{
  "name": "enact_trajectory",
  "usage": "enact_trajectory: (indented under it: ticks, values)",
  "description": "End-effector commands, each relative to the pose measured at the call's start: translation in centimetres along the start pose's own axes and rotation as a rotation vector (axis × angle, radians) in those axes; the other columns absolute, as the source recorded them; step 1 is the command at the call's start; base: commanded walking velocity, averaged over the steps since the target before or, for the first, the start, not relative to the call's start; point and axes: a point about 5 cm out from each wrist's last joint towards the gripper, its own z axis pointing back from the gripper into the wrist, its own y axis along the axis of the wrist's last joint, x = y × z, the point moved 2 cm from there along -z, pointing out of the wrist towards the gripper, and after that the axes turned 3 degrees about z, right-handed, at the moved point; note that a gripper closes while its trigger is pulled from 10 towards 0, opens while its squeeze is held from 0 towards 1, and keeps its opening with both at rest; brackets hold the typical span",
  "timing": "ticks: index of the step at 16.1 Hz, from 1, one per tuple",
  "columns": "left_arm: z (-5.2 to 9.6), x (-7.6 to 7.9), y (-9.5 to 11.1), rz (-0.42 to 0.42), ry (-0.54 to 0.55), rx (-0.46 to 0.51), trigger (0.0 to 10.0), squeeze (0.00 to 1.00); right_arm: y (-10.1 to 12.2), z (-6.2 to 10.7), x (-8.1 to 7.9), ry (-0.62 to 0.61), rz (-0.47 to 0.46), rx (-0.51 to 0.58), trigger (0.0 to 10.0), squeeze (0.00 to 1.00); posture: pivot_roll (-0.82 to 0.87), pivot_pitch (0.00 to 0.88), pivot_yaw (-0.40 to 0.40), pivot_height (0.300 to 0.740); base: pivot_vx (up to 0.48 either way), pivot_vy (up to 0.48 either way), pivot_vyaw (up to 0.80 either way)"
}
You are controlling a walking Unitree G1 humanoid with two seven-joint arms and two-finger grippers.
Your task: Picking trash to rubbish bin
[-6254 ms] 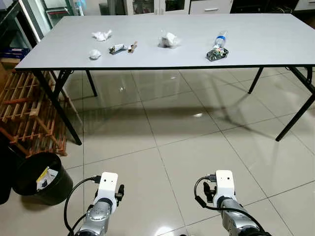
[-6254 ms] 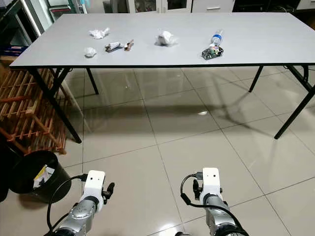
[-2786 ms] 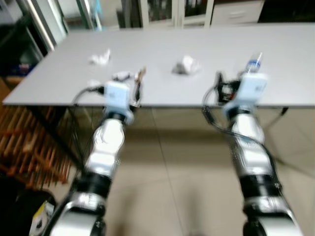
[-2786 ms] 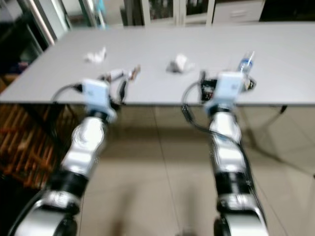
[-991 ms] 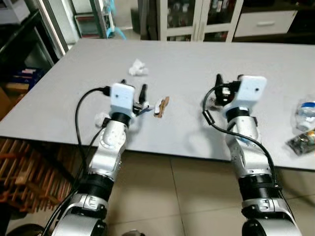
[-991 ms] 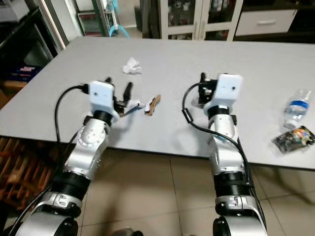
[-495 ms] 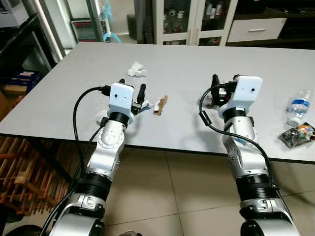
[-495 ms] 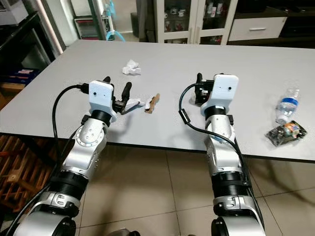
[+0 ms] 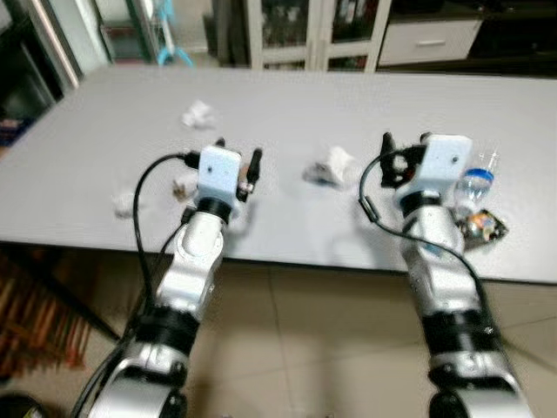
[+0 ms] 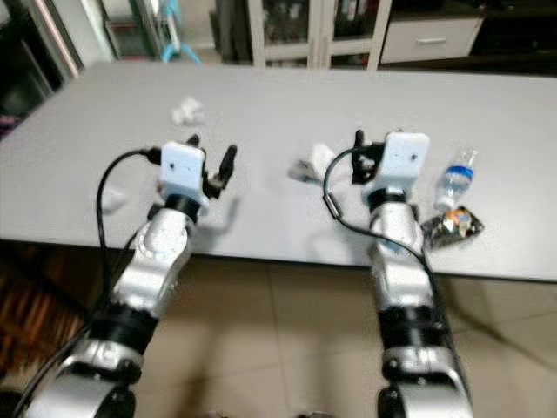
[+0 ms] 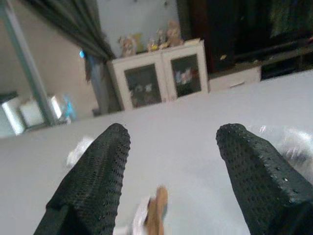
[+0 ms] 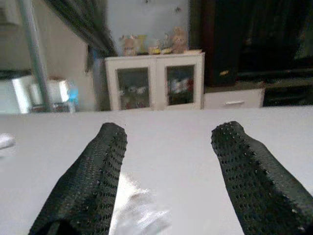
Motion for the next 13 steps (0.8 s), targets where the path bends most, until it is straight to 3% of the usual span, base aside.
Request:
enact_trajectory:
  ticks: [1,13]
  values:
    - [-0.12,0.01,0.29,-0.002,0.000,0.010,10.0,0.00,0.58,-0.22,-0.18,0.010,0.001,0.017,10.0,0.00,-0.06,0.045,0.050,0.740,0.000,-0.469,0.00]
    - [-0.22,0.06,0.42,-0.006,-0.004,0.012,10.0,0.00,0.61,-0.12,-0.48,0.027,-0.001,0.017,10.0,0.00,-0.06,0.058,0.049,0.740,0.000,-0.465,0.00]
